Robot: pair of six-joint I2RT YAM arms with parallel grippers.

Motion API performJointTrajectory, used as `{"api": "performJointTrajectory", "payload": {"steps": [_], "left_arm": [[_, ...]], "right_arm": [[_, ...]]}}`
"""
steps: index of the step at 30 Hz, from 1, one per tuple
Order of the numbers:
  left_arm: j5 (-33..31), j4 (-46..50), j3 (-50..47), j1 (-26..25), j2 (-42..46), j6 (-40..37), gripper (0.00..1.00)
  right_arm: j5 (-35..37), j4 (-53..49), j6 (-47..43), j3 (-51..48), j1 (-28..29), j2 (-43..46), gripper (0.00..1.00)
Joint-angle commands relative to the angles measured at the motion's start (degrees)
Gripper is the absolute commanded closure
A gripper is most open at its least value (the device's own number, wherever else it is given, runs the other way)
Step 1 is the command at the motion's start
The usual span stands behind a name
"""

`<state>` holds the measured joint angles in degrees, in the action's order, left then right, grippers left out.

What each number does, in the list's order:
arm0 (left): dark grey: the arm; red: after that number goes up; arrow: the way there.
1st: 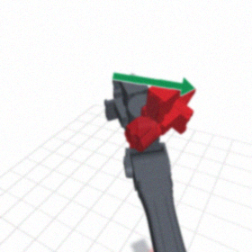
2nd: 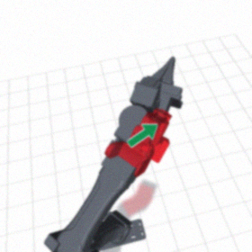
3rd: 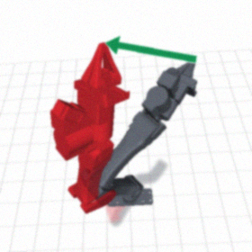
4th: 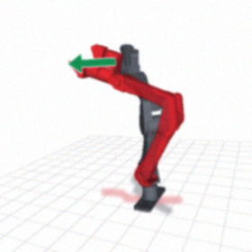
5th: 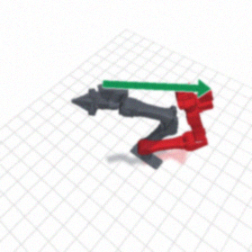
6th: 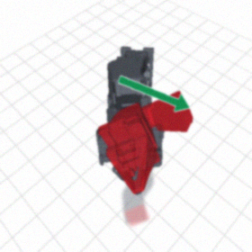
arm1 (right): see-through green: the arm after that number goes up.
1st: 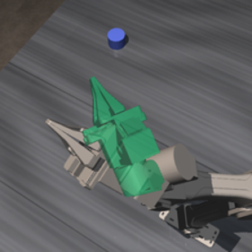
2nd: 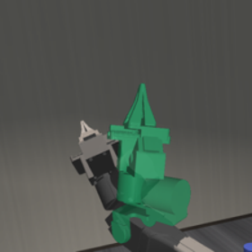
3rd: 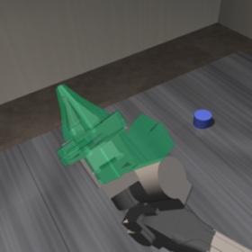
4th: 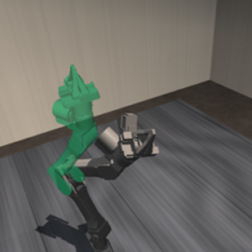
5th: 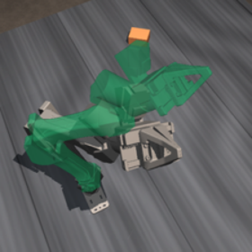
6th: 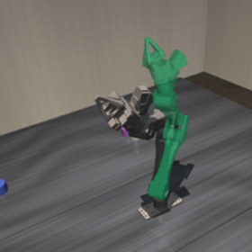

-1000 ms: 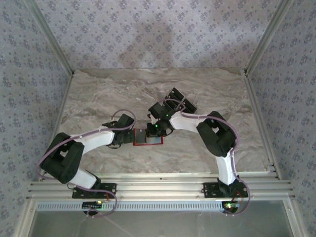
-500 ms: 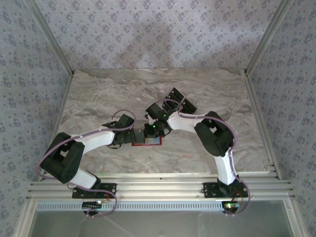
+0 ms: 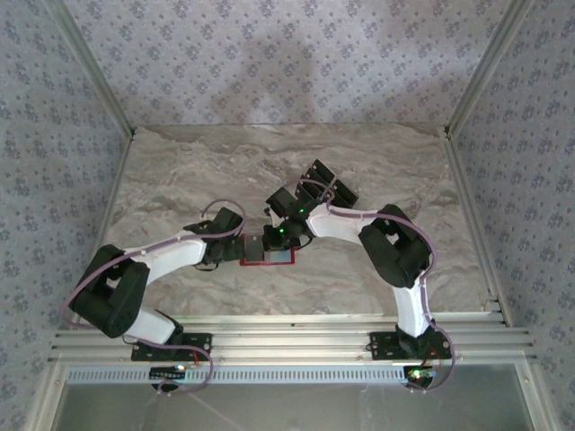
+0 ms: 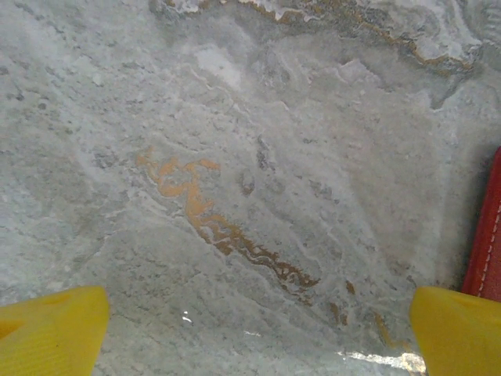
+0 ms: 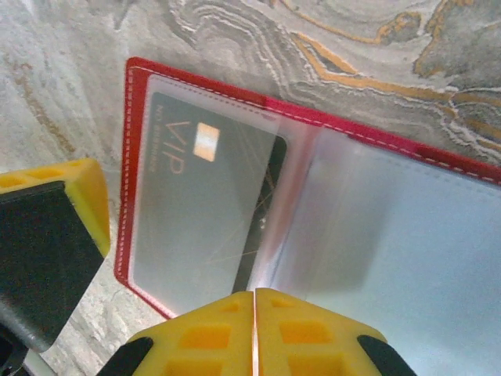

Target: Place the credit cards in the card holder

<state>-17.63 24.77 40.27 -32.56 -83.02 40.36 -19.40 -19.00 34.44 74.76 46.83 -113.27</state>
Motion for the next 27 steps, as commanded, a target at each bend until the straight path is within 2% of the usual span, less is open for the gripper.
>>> {"api": "performJointTrajectory", "payload": {"steps": [1,27], "left_arm": [[-1.24,2.55,-0.19,0.43,1.64,-0.59,0.01],[1.42,-1.4,-2.47,0.15,-2.21,0.15,0.01]], "right_arm": [[1.42,-2.12,-1.04,-0.19,0.69,2.66,0.89],[0.97,-1.8,-0.54,0.34,2.58,-1.85,0.89]]}}
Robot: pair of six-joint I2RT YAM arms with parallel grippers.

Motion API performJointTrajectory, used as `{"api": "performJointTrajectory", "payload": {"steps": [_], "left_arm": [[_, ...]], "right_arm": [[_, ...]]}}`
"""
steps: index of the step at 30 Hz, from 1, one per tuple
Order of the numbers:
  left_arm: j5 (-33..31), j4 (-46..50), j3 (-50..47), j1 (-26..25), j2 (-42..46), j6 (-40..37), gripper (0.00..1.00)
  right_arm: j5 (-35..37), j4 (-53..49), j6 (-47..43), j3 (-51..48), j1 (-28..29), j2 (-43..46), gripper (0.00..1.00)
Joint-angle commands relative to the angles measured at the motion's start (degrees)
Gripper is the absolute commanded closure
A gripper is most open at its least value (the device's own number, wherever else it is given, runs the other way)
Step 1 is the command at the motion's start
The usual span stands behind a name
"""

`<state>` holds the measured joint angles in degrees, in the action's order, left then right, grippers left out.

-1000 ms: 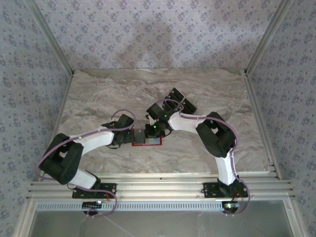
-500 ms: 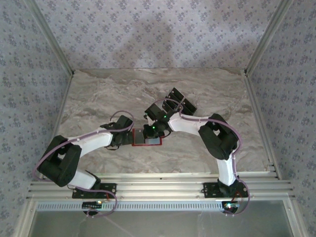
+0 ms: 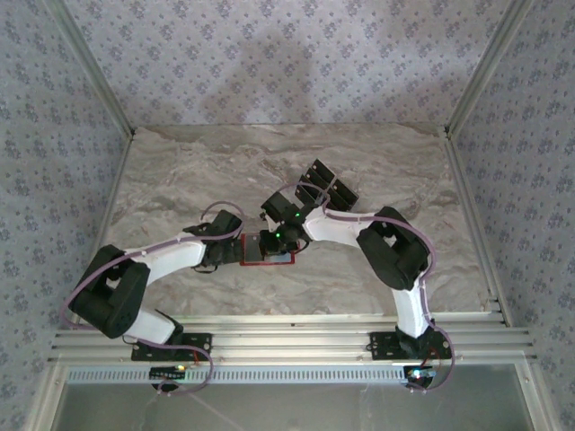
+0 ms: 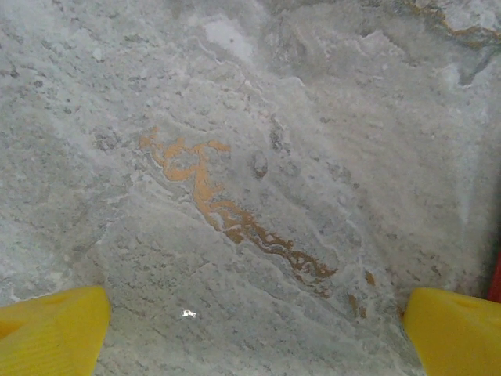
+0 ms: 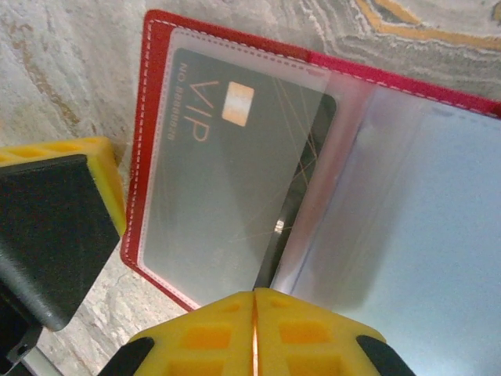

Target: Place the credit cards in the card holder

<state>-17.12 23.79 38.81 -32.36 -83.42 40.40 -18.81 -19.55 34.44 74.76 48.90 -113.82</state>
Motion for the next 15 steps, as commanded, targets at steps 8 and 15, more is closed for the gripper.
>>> {"api": "performJointTrajectory", "payload": {"steps": [8,15], "left_arm": [[1.3,-1.41,-1.32,-0.75,-2.95,0.6,0.02],[1.29,-1.95,-1.83,-2.42,-3.44,2.13,0.02]], "right_arm": [[-0.84,-0.12,0.21,0.67,0.61,-2.59,0.89],[-2.77,0.76,0.98,1.9,0.59,-3.62,0.9]]}}
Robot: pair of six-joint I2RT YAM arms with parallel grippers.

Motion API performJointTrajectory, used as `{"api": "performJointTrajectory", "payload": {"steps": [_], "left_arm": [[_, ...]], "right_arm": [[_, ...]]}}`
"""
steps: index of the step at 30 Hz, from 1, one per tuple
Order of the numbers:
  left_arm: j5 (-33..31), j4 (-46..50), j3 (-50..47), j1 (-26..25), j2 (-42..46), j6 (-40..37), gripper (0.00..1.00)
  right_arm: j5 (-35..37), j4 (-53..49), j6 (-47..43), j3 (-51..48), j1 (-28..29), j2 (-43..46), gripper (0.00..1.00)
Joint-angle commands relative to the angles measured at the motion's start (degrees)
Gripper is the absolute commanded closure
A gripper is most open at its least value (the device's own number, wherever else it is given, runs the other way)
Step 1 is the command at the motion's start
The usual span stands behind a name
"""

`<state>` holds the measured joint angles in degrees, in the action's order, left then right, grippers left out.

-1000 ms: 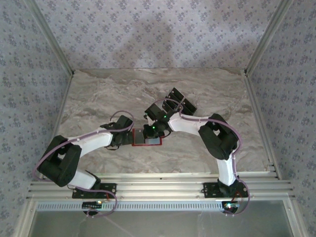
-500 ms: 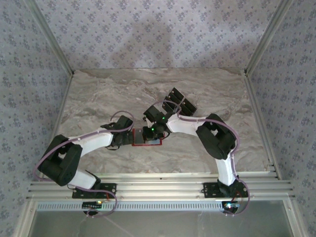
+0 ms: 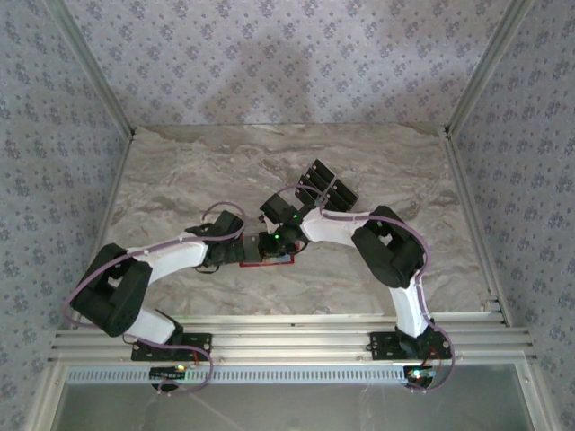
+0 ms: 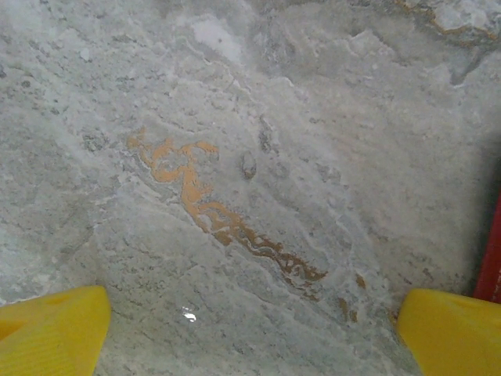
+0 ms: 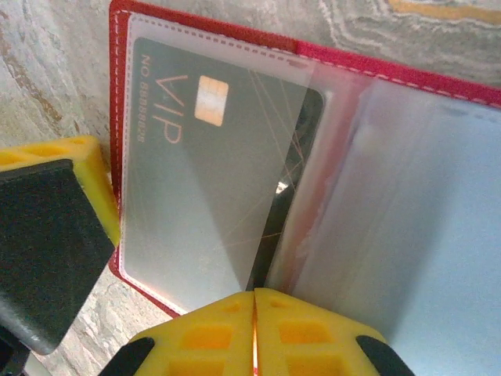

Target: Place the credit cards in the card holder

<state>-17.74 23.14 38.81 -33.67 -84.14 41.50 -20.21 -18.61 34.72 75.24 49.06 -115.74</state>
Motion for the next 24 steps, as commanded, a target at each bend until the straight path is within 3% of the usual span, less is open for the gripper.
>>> {"api": "performJointTrajectory", "payload": {"steps": [1,8,16,24], "left_arm": [[1.82,-1.1,-1.86,-1.3,-2.72,1.19,0.02],[0.06,2.09,-0.46,-1.06,0.16,0.39,0.01],[-2.74,7.88,2.3,0.94,6.16,-1.71,0.0],[1.01,8.48,3.37,1.17,11.05,-2.24,0.0]], "right_arm": [[-1.5,-0.43,0.55,1.6,0.43,-1.61,0.9],[-0.63,-2.64,-0.98,1.08,-1.21,4.82,0.89],[5.13,-11.02,-8.39,4.3,-4.57,7.5,0.61],[8.47,-17.24,-14.31,9.86,-5.11,1.82,0.57]]}}
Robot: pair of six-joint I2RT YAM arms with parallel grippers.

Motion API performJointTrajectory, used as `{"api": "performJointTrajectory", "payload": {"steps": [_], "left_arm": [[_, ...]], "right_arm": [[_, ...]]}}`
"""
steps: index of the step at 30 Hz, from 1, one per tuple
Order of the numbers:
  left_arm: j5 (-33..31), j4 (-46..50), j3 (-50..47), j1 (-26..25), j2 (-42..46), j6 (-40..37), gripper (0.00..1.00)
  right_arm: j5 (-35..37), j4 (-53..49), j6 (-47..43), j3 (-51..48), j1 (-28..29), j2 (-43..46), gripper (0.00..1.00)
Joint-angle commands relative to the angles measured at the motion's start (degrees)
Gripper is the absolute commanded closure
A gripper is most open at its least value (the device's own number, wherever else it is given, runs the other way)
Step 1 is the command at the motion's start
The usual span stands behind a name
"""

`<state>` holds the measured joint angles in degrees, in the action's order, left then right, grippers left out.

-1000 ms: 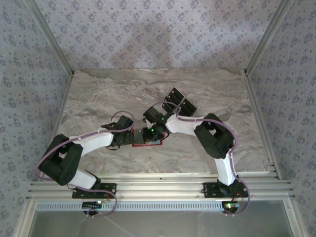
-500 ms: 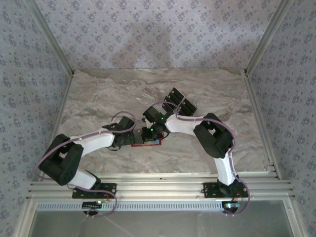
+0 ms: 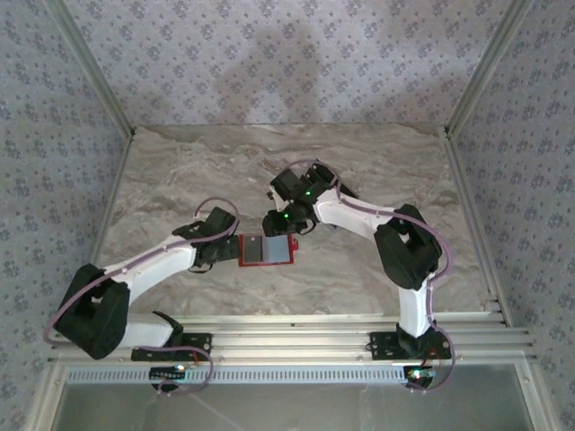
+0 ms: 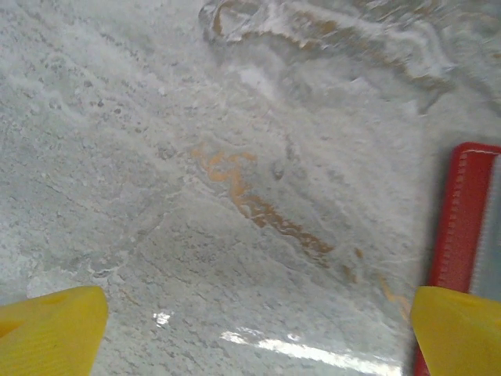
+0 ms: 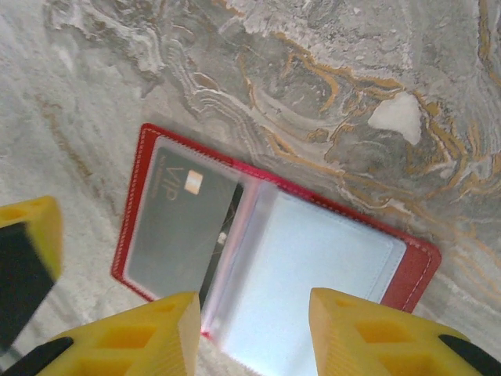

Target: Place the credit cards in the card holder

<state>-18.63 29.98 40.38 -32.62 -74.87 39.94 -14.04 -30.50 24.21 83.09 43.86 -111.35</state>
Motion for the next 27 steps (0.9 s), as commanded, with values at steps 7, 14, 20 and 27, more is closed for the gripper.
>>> {"api": "performJointTrajectory", "payload": {"steps": [7,14,20,27], "left_arm": [[4.8,0.43,1.08,-0.21,4.03,1.09,0.0],[5.1,0.14,1.79,-1.42,3.24,1.8,0.0],[5.16,-0.6,2.55,-2.99,1.95,1.9,0.0],[5.31,-1.76,2.68,-4.78,1.42,2.29,0.0]], "right_arm": [[2.5,-5.71,-4.92,4.01,-0.15,-5.75,0.56],[2.05,-5.14,-5.42,3.35,-0.48,-7.8,0.56],[-2.26,-1.43,-2.89,0.64,-0.53,-7.59,0.56],[-6.53,3.01,1.35,-1.81,-0.46,-7.65,0.56]]}}
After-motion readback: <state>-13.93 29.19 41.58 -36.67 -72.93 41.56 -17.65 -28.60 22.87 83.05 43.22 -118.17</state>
